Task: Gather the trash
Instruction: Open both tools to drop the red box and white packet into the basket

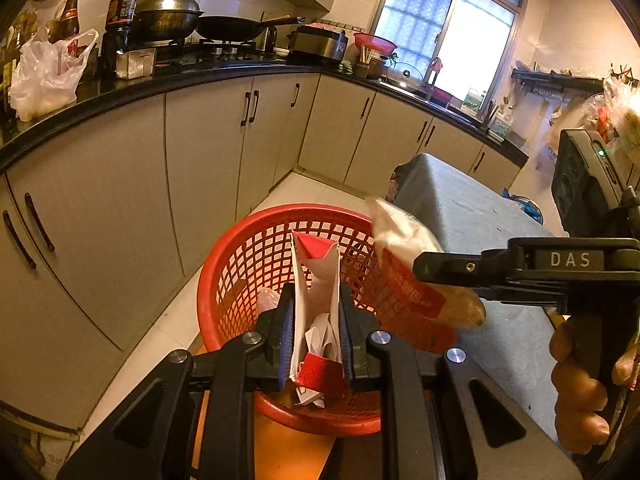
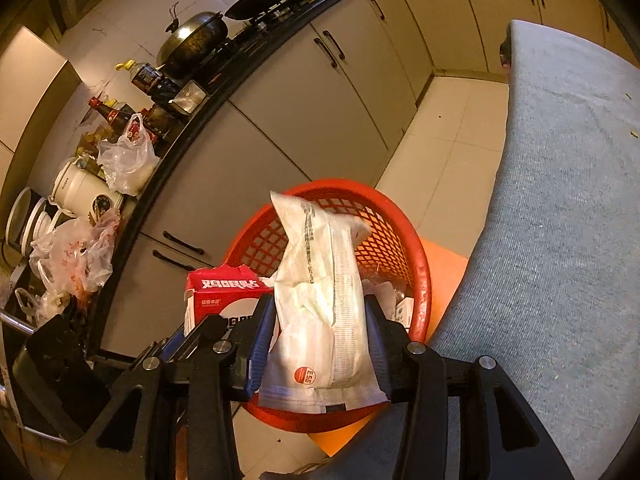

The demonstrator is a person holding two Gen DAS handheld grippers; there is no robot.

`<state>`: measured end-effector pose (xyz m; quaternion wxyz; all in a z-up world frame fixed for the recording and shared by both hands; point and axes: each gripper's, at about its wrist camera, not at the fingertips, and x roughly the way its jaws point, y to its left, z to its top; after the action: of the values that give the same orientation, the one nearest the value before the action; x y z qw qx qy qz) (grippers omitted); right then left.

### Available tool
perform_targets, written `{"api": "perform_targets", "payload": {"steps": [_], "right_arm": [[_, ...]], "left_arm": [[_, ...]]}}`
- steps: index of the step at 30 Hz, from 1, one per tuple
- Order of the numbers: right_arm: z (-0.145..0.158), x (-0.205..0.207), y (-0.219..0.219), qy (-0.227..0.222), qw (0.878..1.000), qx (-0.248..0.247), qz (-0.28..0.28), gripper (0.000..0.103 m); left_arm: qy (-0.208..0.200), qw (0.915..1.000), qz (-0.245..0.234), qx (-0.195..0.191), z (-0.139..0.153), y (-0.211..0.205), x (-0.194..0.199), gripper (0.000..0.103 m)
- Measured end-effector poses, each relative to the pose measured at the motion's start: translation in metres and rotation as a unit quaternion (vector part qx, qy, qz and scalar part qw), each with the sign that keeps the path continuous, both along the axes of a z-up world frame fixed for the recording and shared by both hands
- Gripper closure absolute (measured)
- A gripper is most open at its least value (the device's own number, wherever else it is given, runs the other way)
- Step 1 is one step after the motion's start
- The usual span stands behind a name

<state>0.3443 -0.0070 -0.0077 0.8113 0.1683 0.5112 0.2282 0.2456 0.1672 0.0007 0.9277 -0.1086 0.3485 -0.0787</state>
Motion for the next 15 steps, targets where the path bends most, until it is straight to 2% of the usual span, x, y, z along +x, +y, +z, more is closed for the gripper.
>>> {"api": "perform_targets", "payload": {"steps": [3,6,9,15], "right_arm": [[-0.002,0.002,0.001,0.002,1.0,-0.001,0.0,0.054],[-0.001,0.003,0.002,0.002,1.0,0.0,0.001,0.053],[0.002,0.002,0.001,-0.001,1.0,0.001,0.003,0.052],[0.012,-0.006,-0.004,-0.014,1.0,0.007,0.0,0.052]], "left_arm": [[0.001,1.0,0.002,-0.002,0.0,0.001,0.002,0.085],[0.004,0.9999,0.001,-0.009,0.001,0.004,0.005,0.08],[0.001,0.9999,0.005,-0.01,0.003,0.004,0.004,0.07],[-0.011,0.9999,0.006,-0.011,0.013,0.004,-0.004,0.069]]}}
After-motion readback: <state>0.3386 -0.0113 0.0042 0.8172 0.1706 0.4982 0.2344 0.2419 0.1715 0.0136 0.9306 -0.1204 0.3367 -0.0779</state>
